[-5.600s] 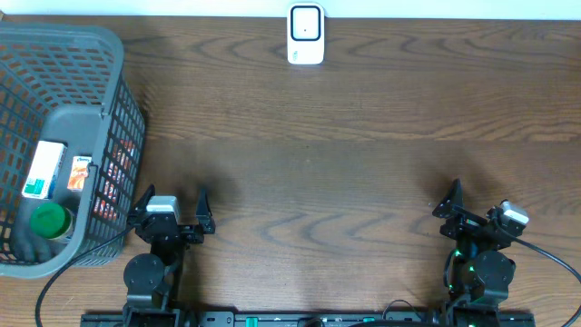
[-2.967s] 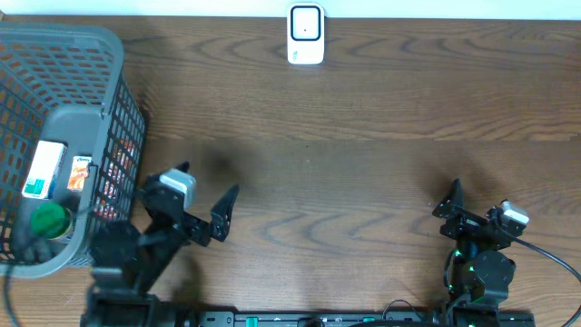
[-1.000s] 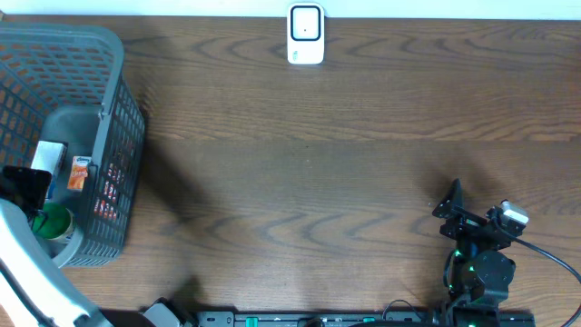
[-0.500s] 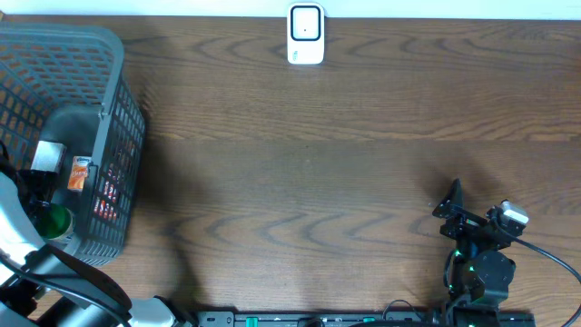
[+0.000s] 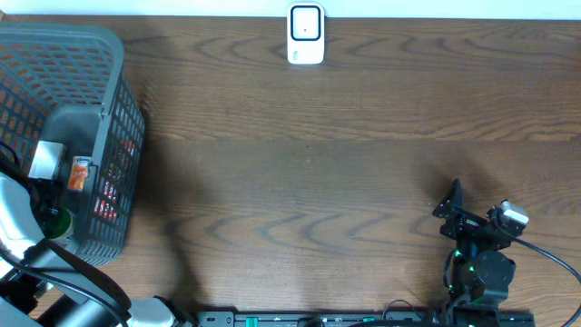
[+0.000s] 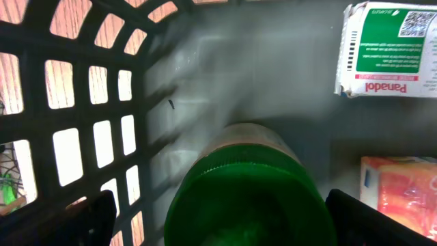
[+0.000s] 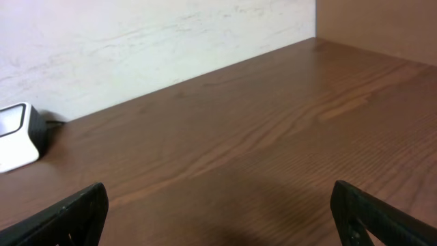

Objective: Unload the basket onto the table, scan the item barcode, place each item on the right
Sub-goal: 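Reach the left gripper into the basket and grasp the green-capped jar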

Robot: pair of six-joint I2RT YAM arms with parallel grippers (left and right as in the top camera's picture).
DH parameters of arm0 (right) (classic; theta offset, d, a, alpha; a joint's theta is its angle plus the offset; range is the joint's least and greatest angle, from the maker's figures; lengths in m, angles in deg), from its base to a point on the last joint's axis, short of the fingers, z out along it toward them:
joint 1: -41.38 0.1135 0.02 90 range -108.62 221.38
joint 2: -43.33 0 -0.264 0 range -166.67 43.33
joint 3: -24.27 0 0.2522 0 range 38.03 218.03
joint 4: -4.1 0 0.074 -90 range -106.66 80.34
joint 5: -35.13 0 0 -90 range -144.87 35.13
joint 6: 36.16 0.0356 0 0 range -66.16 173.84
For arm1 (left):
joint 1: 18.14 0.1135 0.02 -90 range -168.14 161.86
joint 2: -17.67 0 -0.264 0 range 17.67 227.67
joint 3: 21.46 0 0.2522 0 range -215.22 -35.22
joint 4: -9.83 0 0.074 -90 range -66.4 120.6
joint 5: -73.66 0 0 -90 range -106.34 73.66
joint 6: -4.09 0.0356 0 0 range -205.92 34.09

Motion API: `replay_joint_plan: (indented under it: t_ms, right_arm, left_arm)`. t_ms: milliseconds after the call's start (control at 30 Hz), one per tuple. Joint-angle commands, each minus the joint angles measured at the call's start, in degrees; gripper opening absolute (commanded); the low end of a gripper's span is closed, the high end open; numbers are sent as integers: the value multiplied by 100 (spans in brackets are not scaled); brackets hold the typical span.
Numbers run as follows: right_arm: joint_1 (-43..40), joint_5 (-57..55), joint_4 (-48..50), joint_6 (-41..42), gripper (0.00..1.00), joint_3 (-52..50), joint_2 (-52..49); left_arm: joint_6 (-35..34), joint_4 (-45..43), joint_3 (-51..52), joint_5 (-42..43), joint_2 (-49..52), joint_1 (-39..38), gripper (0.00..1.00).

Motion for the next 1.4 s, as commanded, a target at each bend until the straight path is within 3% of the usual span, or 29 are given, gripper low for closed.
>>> replay_joint_plan:
  t_ms: [0, 433, 667, 933, 1167, 1367]
  right_arm:
    - [-35, -55, -24, -72, 99, -4, 7]
    - [-35, -55, -24, -70, 99, -4, 7]
    - [-35, -55, -24, -70, 99, -4, 7]
    - [-35, -55, -24, -70, 99, -4, 7]
    - [-35, -55, -24, -70, 99, -4, 7]
    - [-35, -55, -22, -70, 99, -4, 7]
  left_arm:
    - [144, -157, 28, -111, 70, 42, 96]
    - [138, -387, 28, -35, 935, 42, 94]
    - [140, -413, 26, 109, 931, 42, 68]
    - [142, -302, -28, 549, 905, 42, 58]
    - [223, -127, -308, 739, 391, 42, 57]
    - [271, -114, -452, 1274, -761, 42, 58]
